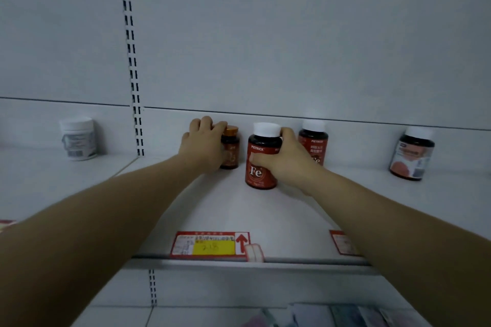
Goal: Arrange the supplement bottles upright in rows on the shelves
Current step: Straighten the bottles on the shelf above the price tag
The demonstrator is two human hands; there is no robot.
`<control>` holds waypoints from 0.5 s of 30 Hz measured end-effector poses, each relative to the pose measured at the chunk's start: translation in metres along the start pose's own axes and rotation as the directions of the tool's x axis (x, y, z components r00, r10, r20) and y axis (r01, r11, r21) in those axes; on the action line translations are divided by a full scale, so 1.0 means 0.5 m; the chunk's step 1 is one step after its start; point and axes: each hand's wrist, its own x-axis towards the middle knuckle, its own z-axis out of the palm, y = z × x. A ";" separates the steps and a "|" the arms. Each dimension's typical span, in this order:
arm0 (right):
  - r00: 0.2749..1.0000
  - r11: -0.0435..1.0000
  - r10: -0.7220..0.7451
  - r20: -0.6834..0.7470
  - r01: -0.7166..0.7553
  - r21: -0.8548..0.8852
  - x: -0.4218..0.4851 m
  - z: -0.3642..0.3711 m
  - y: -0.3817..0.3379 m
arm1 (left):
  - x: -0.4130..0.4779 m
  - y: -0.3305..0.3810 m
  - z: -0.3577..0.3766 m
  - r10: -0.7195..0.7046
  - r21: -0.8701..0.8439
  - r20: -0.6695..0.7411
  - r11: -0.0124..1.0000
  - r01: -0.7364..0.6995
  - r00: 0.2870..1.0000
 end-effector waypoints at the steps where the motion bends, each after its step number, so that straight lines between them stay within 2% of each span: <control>1: 1.000 1.000 -0.010 0.012 0.010 0.003 -0.002 -0.006 0.003 | 0.000 0.007 -0.001 -0.024 0.007 0.001 1.000 0.024 1.000; 6: 0.999 1.000 -0.020 0.037 0.020 0.022 -0.021 -0.046 0.020 | -0.010 0.041 -0.003 -0.181 -0.012 0.024 0.983 0.182 0.983; 8: 0.999 1.000 -0.016 0.028 0.016 0.023 -0.028 -0.066 0.029 | -0.024 0.063 -0.004 -0.162 -0.046 -0.015 0.986 0.161 0.987; 10: 1.000 0.999 -0.015 0.001 0.015 0.033 -0.034 -0.092 0.042 | -0.050 0.094 -0.007 -0.078 -0.077 -0.045 0.994 0.075 0.996; 11: 1.000 0.999 -0.018 -0.013 0.018 0.039 -0.037 -0.105 0.049 | -0.065 0.110 -0.008 -0.045 -0.092 -0.011 0.995 0.044 0.999; 13: 0.999 0.999 -0.031 -0.033 0.032 0.043 -0.040 -0.135 0.063 | -0.094 0.146 -0.006 -0.019 -0.108 0.183 0.993 0.040 0.983; 15: 0.998 0.999 -0.035 -0.056 0.037 0.029 -0.040 -0.164 0.080 | -0.114 0.179 -0.003 -0.007 -0.065 0.430 0.997 0.039 0.903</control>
